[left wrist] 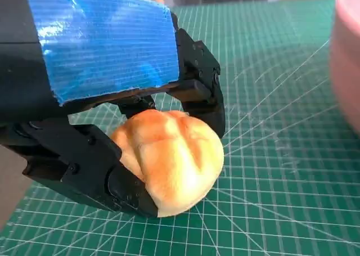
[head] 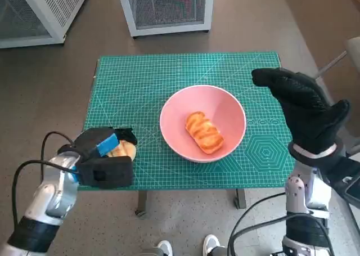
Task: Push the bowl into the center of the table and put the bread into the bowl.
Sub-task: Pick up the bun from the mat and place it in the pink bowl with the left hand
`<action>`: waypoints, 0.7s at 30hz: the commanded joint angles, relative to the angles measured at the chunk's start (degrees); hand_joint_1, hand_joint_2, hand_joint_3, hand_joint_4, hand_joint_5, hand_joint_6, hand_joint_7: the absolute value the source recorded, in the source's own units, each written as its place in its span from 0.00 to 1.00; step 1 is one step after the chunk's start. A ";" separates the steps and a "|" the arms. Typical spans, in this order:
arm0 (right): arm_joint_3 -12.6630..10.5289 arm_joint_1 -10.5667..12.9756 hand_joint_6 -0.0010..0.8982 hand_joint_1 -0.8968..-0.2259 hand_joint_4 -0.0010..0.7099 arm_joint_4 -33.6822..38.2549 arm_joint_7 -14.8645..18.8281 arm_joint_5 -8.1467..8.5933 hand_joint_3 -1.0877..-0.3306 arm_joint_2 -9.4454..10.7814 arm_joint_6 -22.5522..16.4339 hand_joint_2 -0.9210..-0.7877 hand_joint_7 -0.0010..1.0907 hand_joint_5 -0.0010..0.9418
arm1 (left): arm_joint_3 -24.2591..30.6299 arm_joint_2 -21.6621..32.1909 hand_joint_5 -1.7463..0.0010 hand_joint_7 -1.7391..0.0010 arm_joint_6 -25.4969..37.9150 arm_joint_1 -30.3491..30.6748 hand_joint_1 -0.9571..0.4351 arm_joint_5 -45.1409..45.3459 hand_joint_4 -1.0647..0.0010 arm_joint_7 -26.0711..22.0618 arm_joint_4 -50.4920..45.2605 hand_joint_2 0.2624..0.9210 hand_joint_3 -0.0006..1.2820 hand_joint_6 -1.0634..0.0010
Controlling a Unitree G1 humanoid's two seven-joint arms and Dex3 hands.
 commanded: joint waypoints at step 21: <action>0.19 -0.38 0.04 0.65 0.54 2.88 1.79 0.20 0.79 0.26 -0.41 0.00 0.56 0.00 | 4.67 -6.20 0.36 0.33 2.90 -14.42 0.69 -4.87 0.30 -2.46 -19.85 0.98 0.05 0.40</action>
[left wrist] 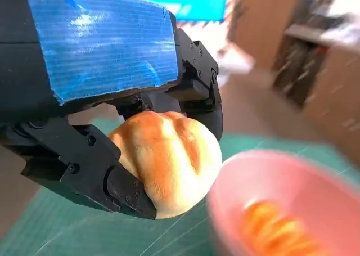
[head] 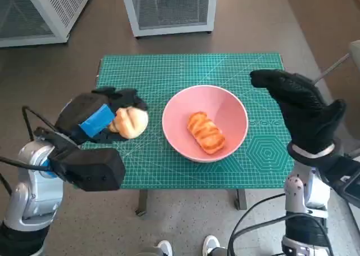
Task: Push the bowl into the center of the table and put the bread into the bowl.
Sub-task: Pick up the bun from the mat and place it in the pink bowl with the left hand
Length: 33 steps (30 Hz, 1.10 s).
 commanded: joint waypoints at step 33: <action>0.31 2.53 0.05 0.64 0.57 -2.23 -1.10 -0.95 0.76 -0.24 0.34 0.00 0.56 0.01 | -17.17 -13.89 0.90 0.68 -11.68 -17.36 0.57 8.55 0.57 5.70 27.62 0.91 0.05 0.64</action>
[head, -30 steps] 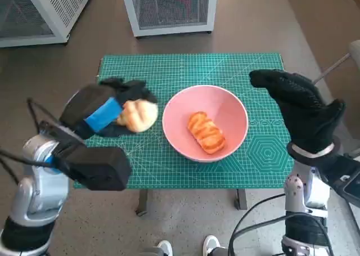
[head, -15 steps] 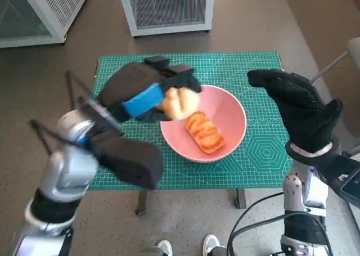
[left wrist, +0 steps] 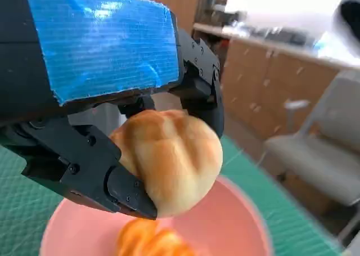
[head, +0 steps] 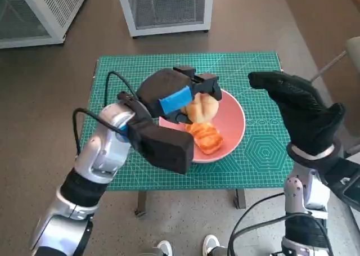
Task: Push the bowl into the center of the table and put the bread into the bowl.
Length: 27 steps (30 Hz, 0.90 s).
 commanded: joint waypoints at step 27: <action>1.48 0.78 0.05 0.64 0.57 -0.68 -3.09 -1.36 0.76 -0.12 1.57 0.00 0.56 0.01 | 3.00 3.09 1.00 0.85 2.28 6.75 0.49 0.40 0.83 -2.89 -9.10 0.86 0.00 0.80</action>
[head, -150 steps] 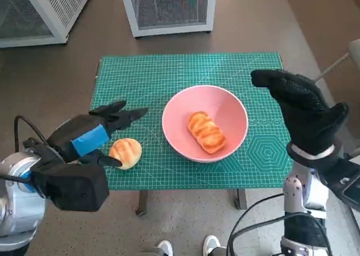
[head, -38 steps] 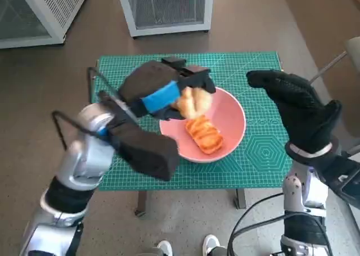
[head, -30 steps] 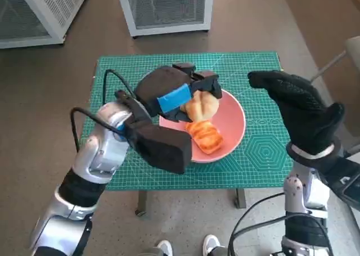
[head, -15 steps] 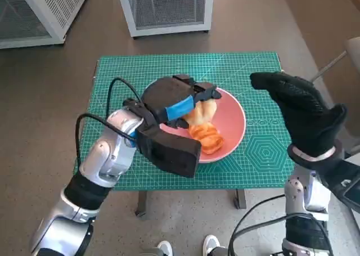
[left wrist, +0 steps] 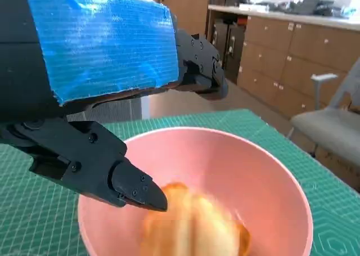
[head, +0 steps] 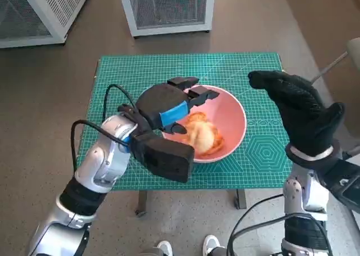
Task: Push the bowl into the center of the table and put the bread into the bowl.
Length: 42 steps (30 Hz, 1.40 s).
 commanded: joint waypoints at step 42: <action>1.48 -6.19 0.09 0.62 0.46 -2.15 -11.41 -10.26 0.80 0.01 -0.98 0.00 0.54 0.00 | 26.09 -11.82 0.99 0.65 -24.59 10.89 0.25 -46.52 0.80 8.28 -3.26 1.00 0.22 1.00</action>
